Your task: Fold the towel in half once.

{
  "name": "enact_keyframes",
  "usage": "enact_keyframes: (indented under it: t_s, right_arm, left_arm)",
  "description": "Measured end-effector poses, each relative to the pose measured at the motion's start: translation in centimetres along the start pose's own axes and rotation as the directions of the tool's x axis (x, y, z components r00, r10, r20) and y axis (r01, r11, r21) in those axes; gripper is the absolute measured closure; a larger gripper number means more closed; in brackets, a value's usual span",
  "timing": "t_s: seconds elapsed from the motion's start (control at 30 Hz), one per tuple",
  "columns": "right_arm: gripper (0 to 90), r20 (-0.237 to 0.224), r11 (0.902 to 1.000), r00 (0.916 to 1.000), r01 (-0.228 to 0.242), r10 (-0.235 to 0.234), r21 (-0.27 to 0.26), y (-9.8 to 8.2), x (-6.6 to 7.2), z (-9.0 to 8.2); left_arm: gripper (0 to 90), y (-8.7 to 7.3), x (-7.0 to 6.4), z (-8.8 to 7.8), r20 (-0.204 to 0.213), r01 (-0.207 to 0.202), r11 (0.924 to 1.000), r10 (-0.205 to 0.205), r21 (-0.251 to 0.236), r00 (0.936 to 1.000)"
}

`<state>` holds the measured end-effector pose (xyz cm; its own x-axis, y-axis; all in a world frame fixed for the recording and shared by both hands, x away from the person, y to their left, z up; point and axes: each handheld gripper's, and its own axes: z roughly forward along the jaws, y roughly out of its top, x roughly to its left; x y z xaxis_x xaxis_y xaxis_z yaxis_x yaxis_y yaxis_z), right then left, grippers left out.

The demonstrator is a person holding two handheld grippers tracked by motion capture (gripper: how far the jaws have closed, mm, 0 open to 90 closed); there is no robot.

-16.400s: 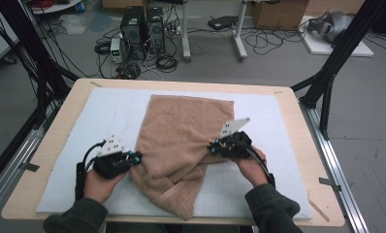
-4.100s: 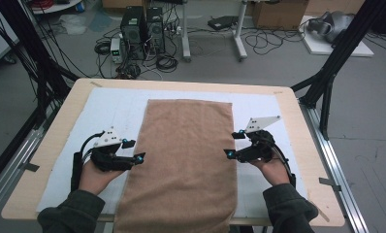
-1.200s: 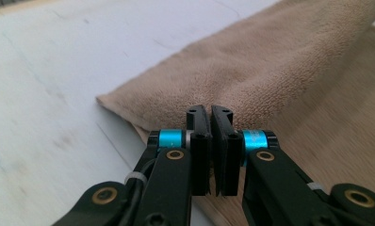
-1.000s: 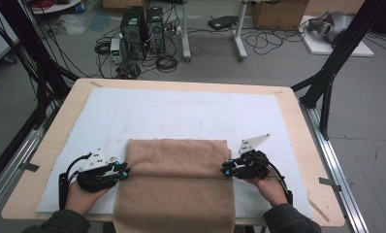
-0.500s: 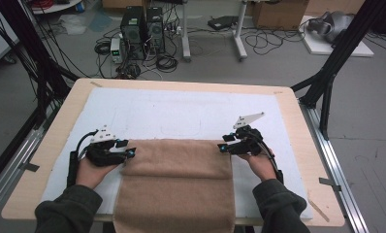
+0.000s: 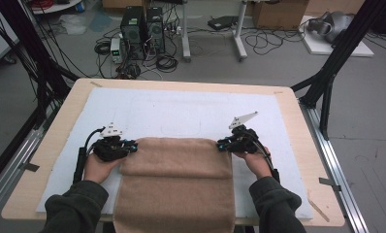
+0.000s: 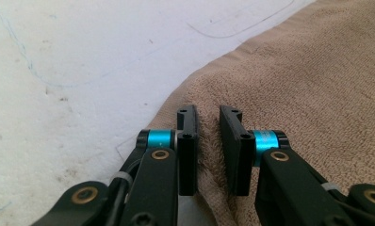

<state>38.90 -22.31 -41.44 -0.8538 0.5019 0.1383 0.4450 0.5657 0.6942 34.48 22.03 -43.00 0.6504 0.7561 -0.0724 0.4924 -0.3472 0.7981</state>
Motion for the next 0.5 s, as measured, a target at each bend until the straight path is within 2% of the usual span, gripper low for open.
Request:
enact_keyframes:
  t_s: [0.17,0.23,0.27,0.33,0.43,0.5]
  right_arm:
    - [77.8,-0.001,0.9987,0.9996,-0.027,0.027,-0.044,0.4,-0.3,-0.9]
    - [78.2,-0.005,0.9991,0.9996,-0.027,0.027,-0.032,0.5,-0.4,-0.7]
    - [78.6,0.001,0.9996,0.9997,-0.023,0.023,-0.018,0.5,-0.4,-0.5]
    - [80.2,-0.016,0.9995,0.9997,-0.020,0.020,-0.026,0.5,-0.3,-0.4]
    - [80.1,-0.014,0.9987,0.9999,-0.005,0.004,-0.050,0.7,0.0,-1.1]
    - [80.2,-0.019,0.9975,0.9998,-0.003,0.002,-0.070,0.8,0.1,-1.7]
  left_arm:
    - [74.9,0.5,0.0,-0.3,-0.004,0.005,0.9997,-0.005,-0.024,1.0000]
    - [68.4,0.4,0.0,0.1,-0.005,0.014,0.9999,-0.014,0.006,0.9999]
    - [68.9,0.3,0.1,0.2,-0.006,0.009,0.9999,-0.009,0.014,0.9999]
    - [76.0,0.4,0.0,0.0,-0.008,0.000,1.0000,0.000,0.004,1.0000]
    - [79.3,0.6,-0.2,-0.8,-0.013,-0.004,0.9989,0.003,-0.046,0.9999]
    - [82.0,0.8,-0.3,-1.4,-0.005,-0.008,0.9980,0.008,-0.063,1.0000]
